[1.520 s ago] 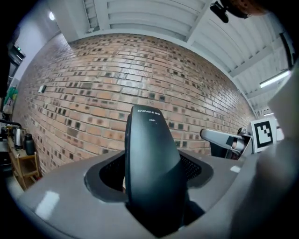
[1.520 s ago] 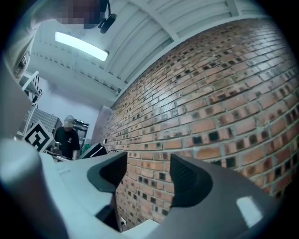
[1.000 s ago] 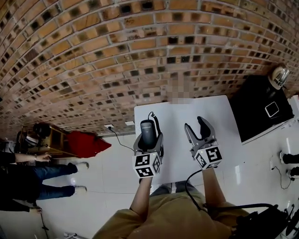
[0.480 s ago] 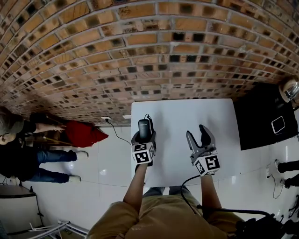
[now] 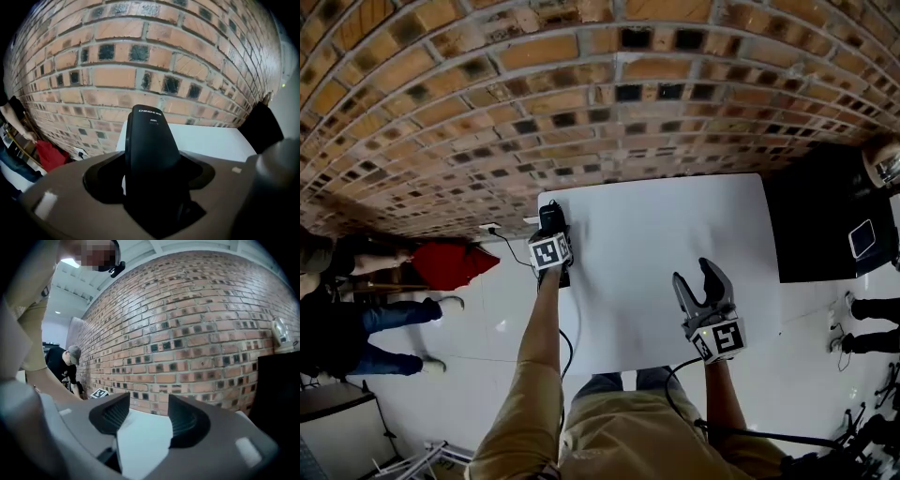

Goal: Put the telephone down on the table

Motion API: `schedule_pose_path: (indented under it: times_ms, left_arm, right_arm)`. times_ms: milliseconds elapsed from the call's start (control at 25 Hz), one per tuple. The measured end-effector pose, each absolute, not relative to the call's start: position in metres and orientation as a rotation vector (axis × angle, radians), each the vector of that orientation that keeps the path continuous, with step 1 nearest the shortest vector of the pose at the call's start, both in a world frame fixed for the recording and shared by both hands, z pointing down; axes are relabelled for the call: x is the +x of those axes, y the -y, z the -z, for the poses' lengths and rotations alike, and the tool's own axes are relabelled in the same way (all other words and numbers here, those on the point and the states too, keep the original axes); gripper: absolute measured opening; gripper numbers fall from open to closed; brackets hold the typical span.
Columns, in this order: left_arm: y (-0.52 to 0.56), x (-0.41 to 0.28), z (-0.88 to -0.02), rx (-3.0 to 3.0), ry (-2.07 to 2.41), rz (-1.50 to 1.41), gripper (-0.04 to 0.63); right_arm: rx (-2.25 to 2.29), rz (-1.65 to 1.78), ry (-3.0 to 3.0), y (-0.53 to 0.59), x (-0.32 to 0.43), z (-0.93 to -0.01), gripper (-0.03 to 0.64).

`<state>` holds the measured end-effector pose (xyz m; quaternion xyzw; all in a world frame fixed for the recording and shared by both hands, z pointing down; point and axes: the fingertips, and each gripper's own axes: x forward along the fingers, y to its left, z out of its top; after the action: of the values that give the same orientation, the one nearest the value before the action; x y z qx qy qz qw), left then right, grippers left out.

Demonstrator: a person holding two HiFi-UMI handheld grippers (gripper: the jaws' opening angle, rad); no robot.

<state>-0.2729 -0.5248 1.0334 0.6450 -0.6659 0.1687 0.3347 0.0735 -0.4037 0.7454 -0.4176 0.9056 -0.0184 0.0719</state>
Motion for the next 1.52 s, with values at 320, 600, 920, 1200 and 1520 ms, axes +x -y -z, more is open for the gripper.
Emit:
schedule_pose_path:
  times_ms: [320, 600, 920, 1200, 1520]
  left_arm:
    - [0.534, -0.275, -1.061, 1.605, 1.659, -0.49, 0.327]
    - [0.519, -0.263, -0.986, 1.702, 1.624, -0.241, 0.568]
    - [0.402, -0.209, -0.712, 2.14, 1.931, -0.011, 0.565]
    - [0.296, -0.174, -0.54, 2.315, 2.28, 0.197, 0.484]
    - [0.279, -0.173, -0.538, 2.333, 2.34, 0.128, 0.468]
  right_arm:
    - [-1.204, 0.079, -2.834, 0.384, 0.055, -0.753, 0.245]
    - [-1.082, 0.079, -2.804, 0.372, 0.022, -0.738, 0.245]
    - [-1.001, -0.02, -2.613, 0.354, 0.029, -0.601, 0.249]
    - [-1.108, -0.112, -2.615, 0.343, 0.022, -0.532, 0.382]
    - [-1.276, -0.121, -2.581, 0.34, 0.041, -0.521, 0.394]
